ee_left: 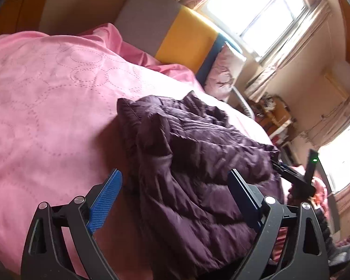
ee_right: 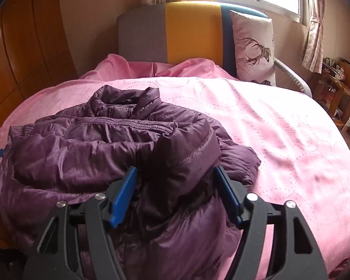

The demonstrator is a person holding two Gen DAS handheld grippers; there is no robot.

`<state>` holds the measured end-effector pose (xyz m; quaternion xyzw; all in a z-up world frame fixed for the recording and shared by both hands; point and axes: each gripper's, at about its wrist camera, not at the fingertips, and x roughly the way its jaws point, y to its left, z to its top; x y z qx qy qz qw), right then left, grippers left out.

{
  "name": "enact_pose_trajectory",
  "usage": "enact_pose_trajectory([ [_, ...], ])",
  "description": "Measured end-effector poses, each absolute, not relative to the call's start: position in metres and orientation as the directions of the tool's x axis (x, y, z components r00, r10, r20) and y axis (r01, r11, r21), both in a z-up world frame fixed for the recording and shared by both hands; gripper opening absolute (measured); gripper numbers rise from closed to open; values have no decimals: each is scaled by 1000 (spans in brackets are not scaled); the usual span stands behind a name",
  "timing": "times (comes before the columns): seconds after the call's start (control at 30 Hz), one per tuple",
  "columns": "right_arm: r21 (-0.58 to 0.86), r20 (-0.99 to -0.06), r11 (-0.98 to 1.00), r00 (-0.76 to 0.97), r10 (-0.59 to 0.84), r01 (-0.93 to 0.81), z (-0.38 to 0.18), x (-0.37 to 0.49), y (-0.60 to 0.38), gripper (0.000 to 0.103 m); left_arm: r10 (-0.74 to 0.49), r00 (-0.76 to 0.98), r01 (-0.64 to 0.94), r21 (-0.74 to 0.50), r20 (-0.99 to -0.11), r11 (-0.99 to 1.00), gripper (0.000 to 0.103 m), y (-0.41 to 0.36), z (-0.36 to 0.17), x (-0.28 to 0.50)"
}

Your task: Fold large clothes

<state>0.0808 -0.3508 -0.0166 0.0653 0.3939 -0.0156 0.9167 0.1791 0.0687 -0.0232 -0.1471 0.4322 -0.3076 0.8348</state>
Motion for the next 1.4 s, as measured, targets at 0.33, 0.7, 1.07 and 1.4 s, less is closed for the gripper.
enact_pose_trajectory([
  [0.33,59,-747,997,665,11,51,-30,76,-336,13,-629,421,455,-448,-654,770,31,50,-26,177],
  [0.7,128,-655,991,754,51,43,52,40,-353,7,-590,549,533,-296,-592,793,0,52,39,171],
  [1.07,140,-670,973,741,-44,184,56,147,-383,6,-530,592,438,-310,-607,844,0,1,47,286],
  [1.4,90,-803,940,582,-127,330,-38,244,-400,7,-346,522,248,-250,-780,936,0,-26,-42,367],
])
